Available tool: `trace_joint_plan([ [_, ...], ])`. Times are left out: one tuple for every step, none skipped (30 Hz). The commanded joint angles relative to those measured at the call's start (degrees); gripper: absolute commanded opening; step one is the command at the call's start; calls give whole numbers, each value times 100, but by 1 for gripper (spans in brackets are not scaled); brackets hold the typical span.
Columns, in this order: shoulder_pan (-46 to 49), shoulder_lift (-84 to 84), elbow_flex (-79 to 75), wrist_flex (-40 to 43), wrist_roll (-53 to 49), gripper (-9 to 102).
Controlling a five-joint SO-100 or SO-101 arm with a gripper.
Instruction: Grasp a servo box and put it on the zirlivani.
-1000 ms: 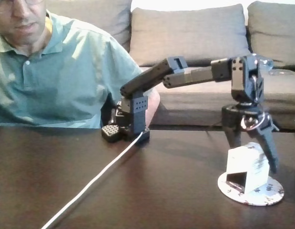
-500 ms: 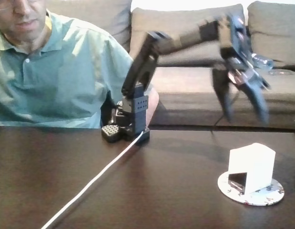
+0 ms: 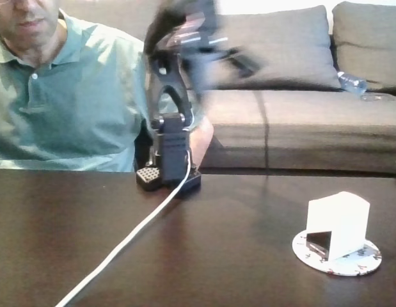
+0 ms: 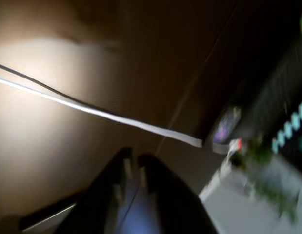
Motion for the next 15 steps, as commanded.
trace_joint_plan([
  [800, 1450, 1802, -1002, -325, 0],
  [932, 1854, 2285, -1222, -439, 0],
  [1037, 2250, 2742, -1406, -545, 0],
  [1107, 2646, 3155, -1556, -624, 0],
  [1169, 3041, 3533, -1688, -686, 0],
  [1204, 3419, 3876, -1802, -712, 0],
  [1204, 3779, 4184, -1890, -729, 0],
  [1204, 4140, 4474, -1951, -729, 0],
  [1195, 4456, 4746, -2004, -721, 0],
  [1195, 4755, 5001, -2048, -694, 0],
  [1187, 5036, 5256, -2074, -686, 0],
  [1160, 5317, 5520, -2074, -686, 0],
  [1125, 5563, 5783, -2074, -686, 0],
  [1116, 5766, 6047, -2074, -686, 1],
  [1116, 5854, 6258, -2092, -686, 1],
])
